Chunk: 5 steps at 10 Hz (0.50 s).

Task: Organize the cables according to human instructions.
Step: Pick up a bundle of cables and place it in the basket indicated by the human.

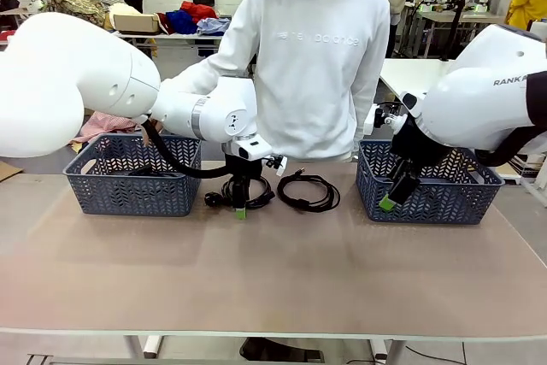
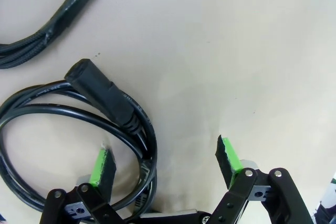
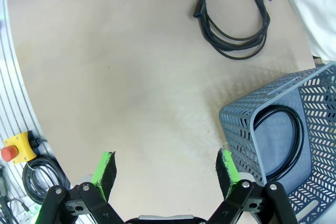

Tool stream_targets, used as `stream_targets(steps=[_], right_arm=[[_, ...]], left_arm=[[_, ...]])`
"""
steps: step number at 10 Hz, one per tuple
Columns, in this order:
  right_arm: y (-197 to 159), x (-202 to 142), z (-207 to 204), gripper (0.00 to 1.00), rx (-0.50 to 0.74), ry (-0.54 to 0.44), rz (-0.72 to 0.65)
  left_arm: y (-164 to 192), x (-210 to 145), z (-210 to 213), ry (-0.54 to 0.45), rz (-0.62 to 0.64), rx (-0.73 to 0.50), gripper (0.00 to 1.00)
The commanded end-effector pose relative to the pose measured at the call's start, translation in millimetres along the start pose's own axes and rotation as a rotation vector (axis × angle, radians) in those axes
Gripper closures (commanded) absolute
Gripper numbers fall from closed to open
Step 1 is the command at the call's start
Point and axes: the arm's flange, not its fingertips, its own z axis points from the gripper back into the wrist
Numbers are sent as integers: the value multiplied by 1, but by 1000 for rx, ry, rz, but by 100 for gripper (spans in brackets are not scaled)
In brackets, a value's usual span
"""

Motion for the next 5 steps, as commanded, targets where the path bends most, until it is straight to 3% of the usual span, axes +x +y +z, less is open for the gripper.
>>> stream_targets(steps=[1,5], right_arm=[[0,1,1,0,-7,-3,-6],[0,1,1,0,-7,-3,-6]], left_arm=[[-9,-4,-3,-30,31,-12,0],[-12,-6,-4,-35,43,-6,0]])
